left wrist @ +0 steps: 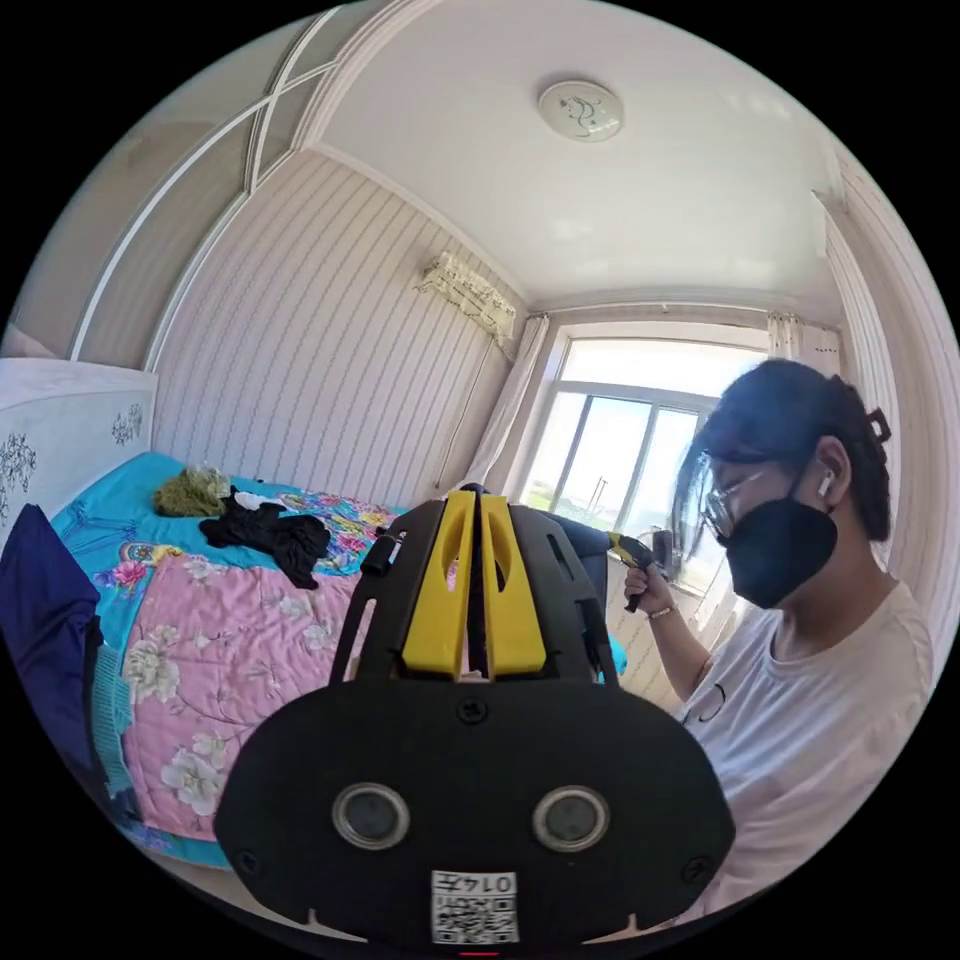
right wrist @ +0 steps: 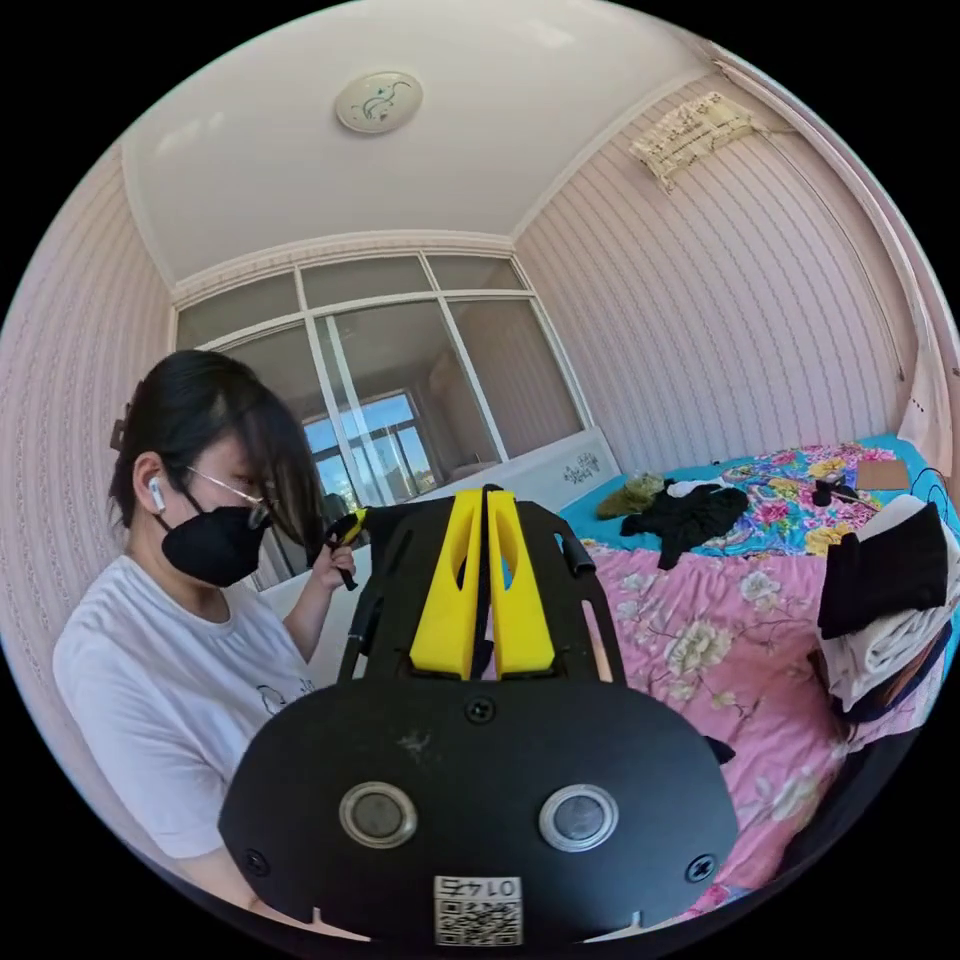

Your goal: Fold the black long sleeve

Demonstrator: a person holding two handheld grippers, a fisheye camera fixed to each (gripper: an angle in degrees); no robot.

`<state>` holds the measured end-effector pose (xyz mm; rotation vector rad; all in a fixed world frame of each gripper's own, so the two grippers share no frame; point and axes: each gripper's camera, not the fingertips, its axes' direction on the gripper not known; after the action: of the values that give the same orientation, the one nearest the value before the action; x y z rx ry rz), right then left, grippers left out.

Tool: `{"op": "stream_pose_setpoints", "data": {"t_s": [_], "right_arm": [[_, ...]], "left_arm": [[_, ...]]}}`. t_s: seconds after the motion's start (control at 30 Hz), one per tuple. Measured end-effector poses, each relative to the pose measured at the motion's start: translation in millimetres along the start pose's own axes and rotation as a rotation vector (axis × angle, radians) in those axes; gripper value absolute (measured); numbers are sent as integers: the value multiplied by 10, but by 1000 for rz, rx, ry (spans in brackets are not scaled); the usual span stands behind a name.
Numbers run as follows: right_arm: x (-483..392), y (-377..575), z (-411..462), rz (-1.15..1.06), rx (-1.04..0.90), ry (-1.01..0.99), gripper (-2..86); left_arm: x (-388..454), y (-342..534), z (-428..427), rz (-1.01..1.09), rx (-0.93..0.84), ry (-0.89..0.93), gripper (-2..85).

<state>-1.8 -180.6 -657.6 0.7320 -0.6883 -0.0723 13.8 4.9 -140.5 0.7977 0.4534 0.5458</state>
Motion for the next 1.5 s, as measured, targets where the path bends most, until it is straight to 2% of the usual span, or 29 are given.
{"op": "stream_pose_setpoints", "data": {"t_s": [0.1,0.2,0.3,0.37,0.5,0.57,0.7,0.83,0.97,1.03,1.17,1.3,1.5], "right_arm": [[616,-284,479,87,-147,160,-1],[1387,-648,913,282,-211,248,-1],[1403,-1302,935,250,-23,305,-1],[1035,-1749,824,79,147,323,-1],[727,-1833,739,-47,249,250,-1],[735,-1551,792,-78,198,229,0],[1047,-766,983,9,36,221,0],[1616,595,1315,275,-200,244,0],[1968,1929,1601,555,-423,293,0],[1990,2300,1688,615,-502,320,1],[1978,2655,1770,660,-559,365,0],[2027,2706,1771,681,-582,370,0],[1945,2796,1861,624,-742,344,1]], "left_arm": [[-589,-296,783,-99,-190,-87,-10],[-862,-779,1289,-206,-177,-109,-10],[-419,-1401,1383,-1,-32,-216,-10],[-208,-1607,1354,68,41,-251,-10],[-187,-1507,1288,82,78,-280,-10],[-349,-1255,1291,38,43,-249,-10],[-781,-287,1450,-46,-180,-277,-10],[-1257,1053,1714,-210,-471,-345,-10],[-1530,2009,1890,-313,-703,-429,-10],[-1595,2394,2006,-359,-826,-424,-10],[-1577,2569,2129,-303,-881,-463,-10],[-1641,2652,2164,-350,-888,-424,-10],[-1574,2837,2212,-297,-956,-422,-10]]}}
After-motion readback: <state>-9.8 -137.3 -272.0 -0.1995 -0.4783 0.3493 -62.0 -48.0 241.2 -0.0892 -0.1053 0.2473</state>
